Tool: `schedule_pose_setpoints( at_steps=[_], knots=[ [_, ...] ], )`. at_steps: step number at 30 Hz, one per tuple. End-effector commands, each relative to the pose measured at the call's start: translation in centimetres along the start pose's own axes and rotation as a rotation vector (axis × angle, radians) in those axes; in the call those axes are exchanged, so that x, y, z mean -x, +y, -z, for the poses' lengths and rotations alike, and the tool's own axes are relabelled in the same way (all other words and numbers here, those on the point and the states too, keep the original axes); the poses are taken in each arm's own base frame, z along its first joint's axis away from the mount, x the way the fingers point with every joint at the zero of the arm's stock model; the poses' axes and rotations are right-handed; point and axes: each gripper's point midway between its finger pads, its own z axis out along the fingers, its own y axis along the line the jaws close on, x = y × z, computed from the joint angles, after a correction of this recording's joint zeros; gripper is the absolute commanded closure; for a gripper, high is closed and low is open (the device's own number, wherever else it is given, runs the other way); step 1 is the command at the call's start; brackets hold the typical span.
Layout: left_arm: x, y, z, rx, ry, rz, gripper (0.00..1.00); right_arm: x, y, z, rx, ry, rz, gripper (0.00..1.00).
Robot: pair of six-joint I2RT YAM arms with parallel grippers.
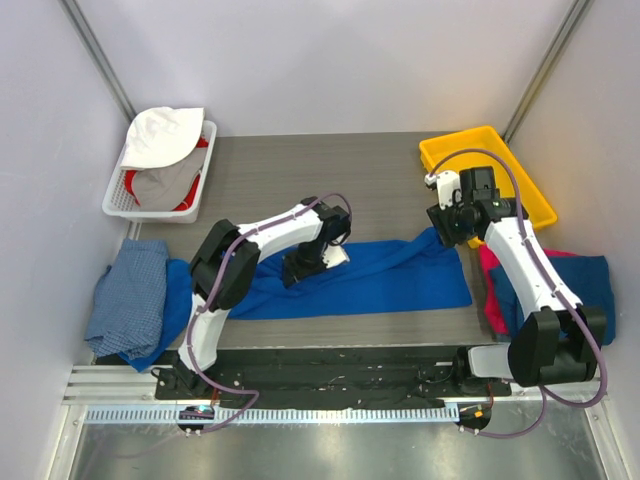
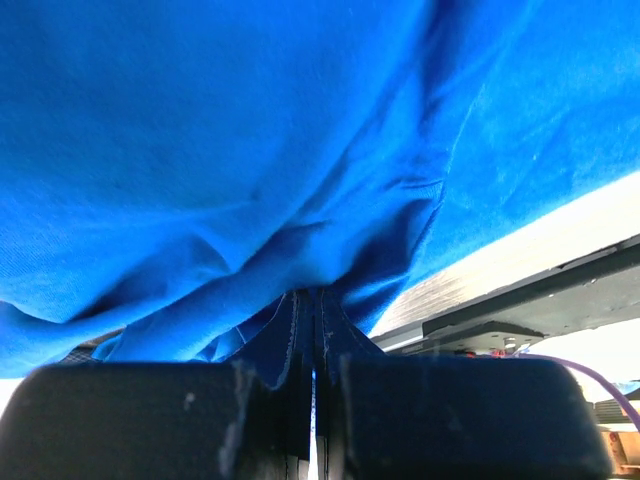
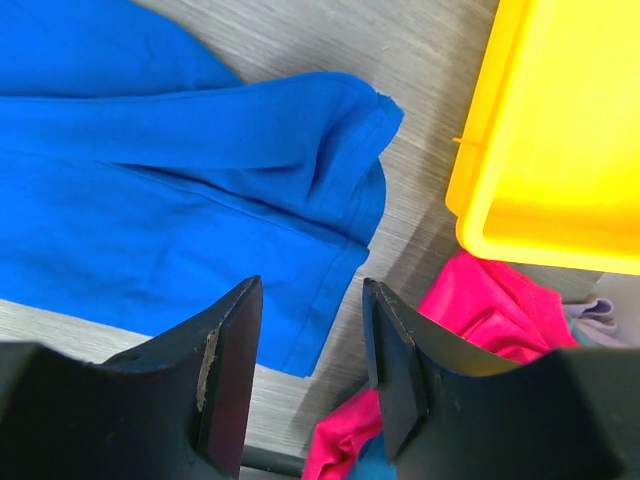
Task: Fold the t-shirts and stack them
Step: Fold the other side of the tshirt into a rectangle
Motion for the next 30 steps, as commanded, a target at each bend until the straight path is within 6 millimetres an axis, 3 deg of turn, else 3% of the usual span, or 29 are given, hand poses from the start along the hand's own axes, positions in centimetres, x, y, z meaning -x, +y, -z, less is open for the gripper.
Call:
schedule_pose_setpoints(
  at_steps=[1,10,16,30],
  knots=[
    [0.9,0.0,0.6,-0.011,-0.025,0.023,1.0,1.7,-0.7,0.6,-0.034,-0.067,0.0,0.48],
    [1.1,-0.1,0.7,-0.015,-0.038,0.031,1.0,4.8,-1.8,-4.4,-0.007,-0.085,-0.079,0.48],
    [1.2,0.0,0.9,-0.011,-0.046,0.03,1.0,6.9,-2.8,-5.5,0.036,-0.139,-0.168,0.48],
    [1.3,0.1,1.1,-0.006,-0.044,0.032,1.0,5.9,-3.8,-8.2,0.168,-0.092,-0.285,0.4]
  ],
)
